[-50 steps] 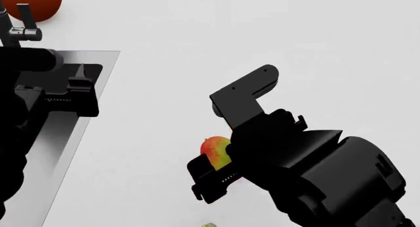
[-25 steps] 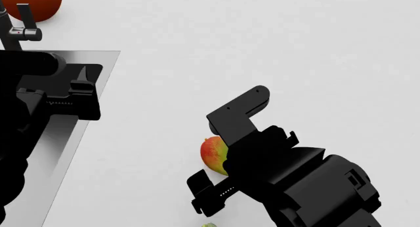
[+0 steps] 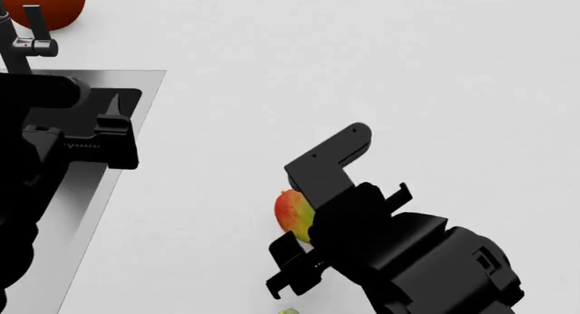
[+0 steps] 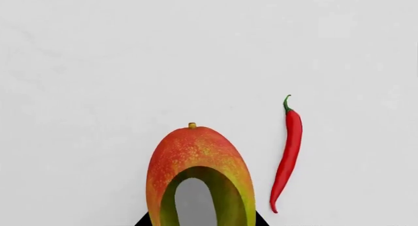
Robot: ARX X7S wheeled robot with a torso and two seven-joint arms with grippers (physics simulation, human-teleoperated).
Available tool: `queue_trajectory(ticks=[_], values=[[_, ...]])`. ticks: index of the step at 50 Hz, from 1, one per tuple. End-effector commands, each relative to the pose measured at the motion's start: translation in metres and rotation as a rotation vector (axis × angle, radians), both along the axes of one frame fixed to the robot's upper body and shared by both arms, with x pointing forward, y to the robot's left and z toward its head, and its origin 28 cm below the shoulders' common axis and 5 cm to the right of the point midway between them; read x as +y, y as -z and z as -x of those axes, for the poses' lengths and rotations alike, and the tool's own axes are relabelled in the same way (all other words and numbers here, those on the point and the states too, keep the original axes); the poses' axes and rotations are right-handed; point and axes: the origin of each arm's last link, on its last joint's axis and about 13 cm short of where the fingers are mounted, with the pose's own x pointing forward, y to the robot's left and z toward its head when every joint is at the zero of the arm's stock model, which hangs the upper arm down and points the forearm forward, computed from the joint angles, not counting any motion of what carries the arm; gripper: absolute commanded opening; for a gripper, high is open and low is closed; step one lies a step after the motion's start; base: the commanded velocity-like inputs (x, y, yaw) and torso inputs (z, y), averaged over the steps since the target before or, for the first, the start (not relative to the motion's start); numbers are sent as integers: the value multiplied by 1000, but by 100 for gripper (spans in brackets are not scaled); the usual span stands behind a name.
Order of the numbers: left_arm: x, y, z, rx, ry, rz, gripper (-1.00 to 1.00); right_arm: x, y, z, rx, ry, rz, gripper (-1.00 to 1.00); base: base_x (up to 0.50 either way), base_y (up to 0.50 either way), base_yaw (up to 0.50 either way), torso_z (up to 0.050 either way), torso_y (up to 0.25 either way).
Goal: There is a mixed pile of frozen fruits and vegetables on the counter. Locate all the frozen vegetables and place the items in a bowl on the counter. Take all the frozen fruits and defrost them in a running sink.
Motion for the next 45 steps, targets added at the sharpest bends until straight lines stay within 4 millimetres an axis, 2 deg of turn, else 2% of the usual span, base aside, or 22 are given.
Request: queue_trajectory(ticks=[1,8,17,20,24,25,28,36,39,45], values=[[1,-1,3,-4,-1,1,100,1,-4,9,-22,-24,-22,-100,0,0,0,0,0],[0,0,4,-7,3,5,100,-2,-49,23,-157,18,-166,-100,0,0,0,0,0],[2,-5,16,-16,11,-1,100,-12,-62,39,-258,102,-169,-100,0,0,0,0,0],[2,-12,34,-15,48,-9,100,-15,-65,40,-266,110,-159,-100,0,0,0,0,0],[10,-16,67,7,104,-6,100,-19,-68,40,-275,119,-157,-100,0,0,1,0,0],[14,-17,81,16,123,-19,100,-21,-68,40,-278,126,-157,-100,0,0,0,0,0],[18,-22,102,29,161,-30,100,-23,-69,39,-278,132,-150,-100,0,0,0,0,0],[29,-45,137,42,236,-35,100,-28,-68,29,-269,155,-130,-100,0,0,0,0,0],[30,-55,155,47,335,-30,100,-28,-69,26,-267,158,-127,-100,0,0,0,0,0],[34,-63,172,100,425,-40,100,-27,-66,24,-266,157,-117,-100,0,0,0,0,0]])
